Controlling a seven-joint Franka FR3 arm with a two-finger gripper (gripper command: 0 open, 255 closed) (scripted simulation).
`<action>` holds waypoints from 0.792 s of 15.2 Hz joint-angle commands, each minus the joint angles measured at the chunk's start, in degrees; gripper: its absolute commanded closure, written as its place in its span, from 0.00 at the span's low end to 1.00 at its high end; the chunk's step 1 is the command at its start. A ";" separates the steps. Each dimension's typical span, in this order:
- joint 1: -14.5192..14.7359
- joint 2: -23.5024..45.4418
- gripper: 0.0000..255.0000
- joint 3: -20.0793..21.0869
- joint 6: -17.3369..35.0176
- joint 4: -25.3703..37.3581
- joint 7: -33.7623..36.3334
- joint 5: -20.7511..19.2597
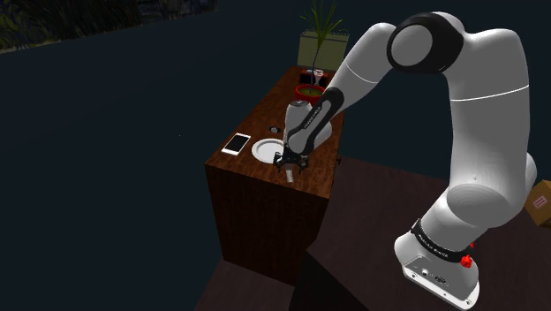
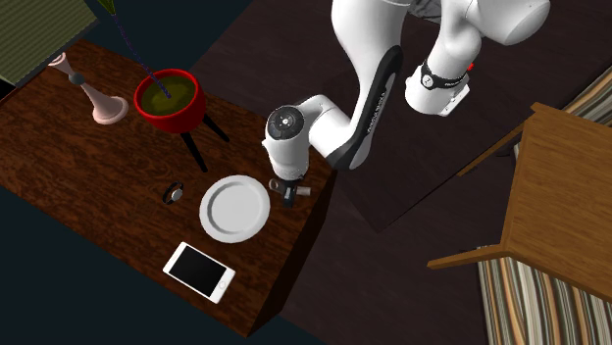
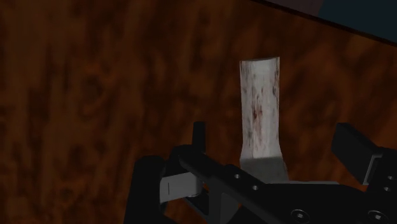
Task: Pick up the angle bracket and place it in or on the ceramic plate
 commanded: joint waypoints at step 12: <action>-0.01 0.33 1.00 -0.06 0.14 0.22 -0.03 -0.04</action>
